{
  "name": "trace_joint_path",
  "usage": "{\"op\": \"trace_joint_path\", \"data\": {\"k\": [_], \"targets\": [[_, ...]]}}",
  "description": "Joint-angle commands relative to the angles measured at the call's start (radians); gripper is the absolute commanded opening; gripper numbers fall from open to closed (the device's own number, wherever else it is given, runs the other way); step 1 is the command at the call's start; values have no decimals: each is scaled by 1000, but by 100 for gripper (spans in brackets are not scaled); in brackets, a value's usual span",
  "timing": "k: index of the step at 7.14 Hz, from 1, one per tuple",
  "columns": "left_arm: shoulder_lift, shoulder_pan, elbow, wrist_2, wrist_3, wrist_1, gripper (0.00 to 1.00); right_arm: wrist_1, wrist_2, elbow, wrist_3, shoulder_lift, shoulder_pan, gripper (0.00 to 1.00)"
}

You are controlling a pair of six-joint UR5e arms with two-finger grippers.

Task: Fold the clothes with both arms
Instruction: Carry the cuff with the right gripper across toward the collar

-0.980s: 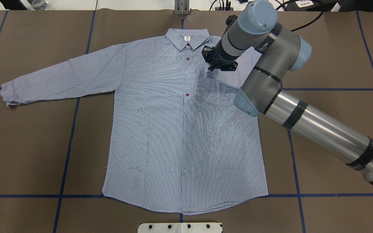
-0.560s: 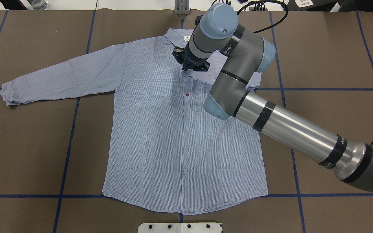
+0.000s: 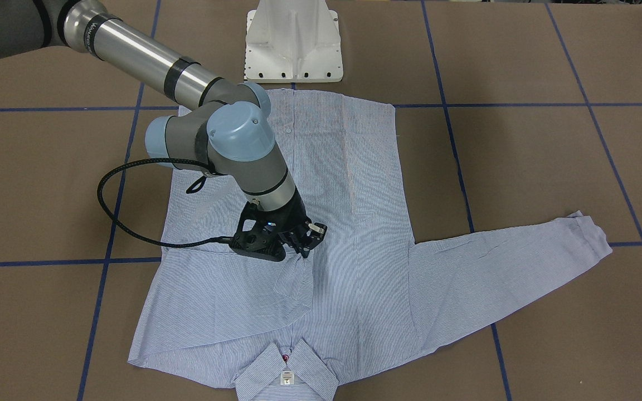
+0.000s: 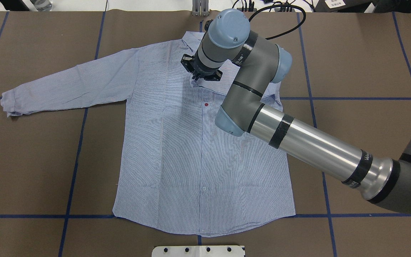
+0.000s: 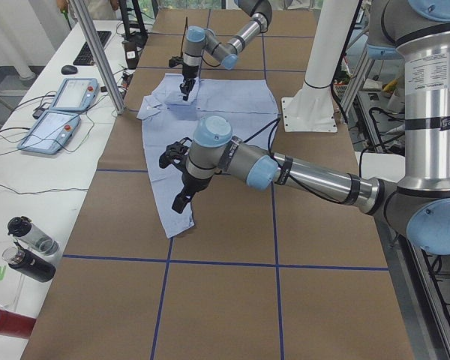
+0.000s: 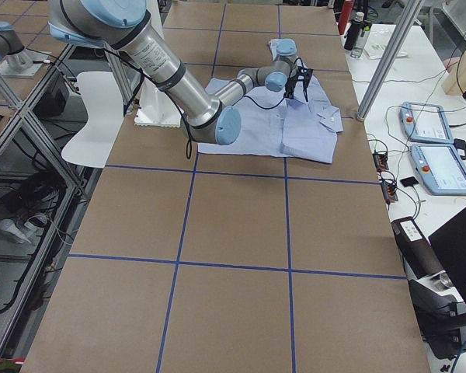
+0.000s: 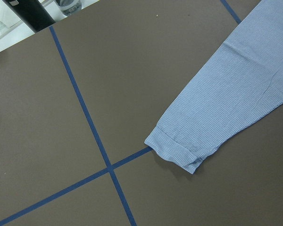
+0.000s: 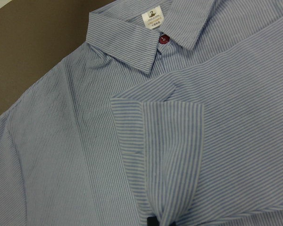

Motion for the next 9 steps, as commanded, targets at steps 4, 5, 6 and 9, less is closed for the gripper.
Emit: {"op": "trace_joint_path", "data": {"k": [4, 5, 6, 9], "targets": [[-6, 4, 1, -24, -84, -4, 100, -3, -66, -30, 50, 25, -28, 99], [-18, 10, 21, -75, -153, -31, 99, -3, -68, -32, 92, 34, -31, 99], [-73, 65, 55, -81, -257, -63, 99, -6, -68, -30, 95, 37, -34, 99], [-175, 176, 242, -106, -518, -115, 100, -15, -59, 71, 149, -39, -31, 99]]}}
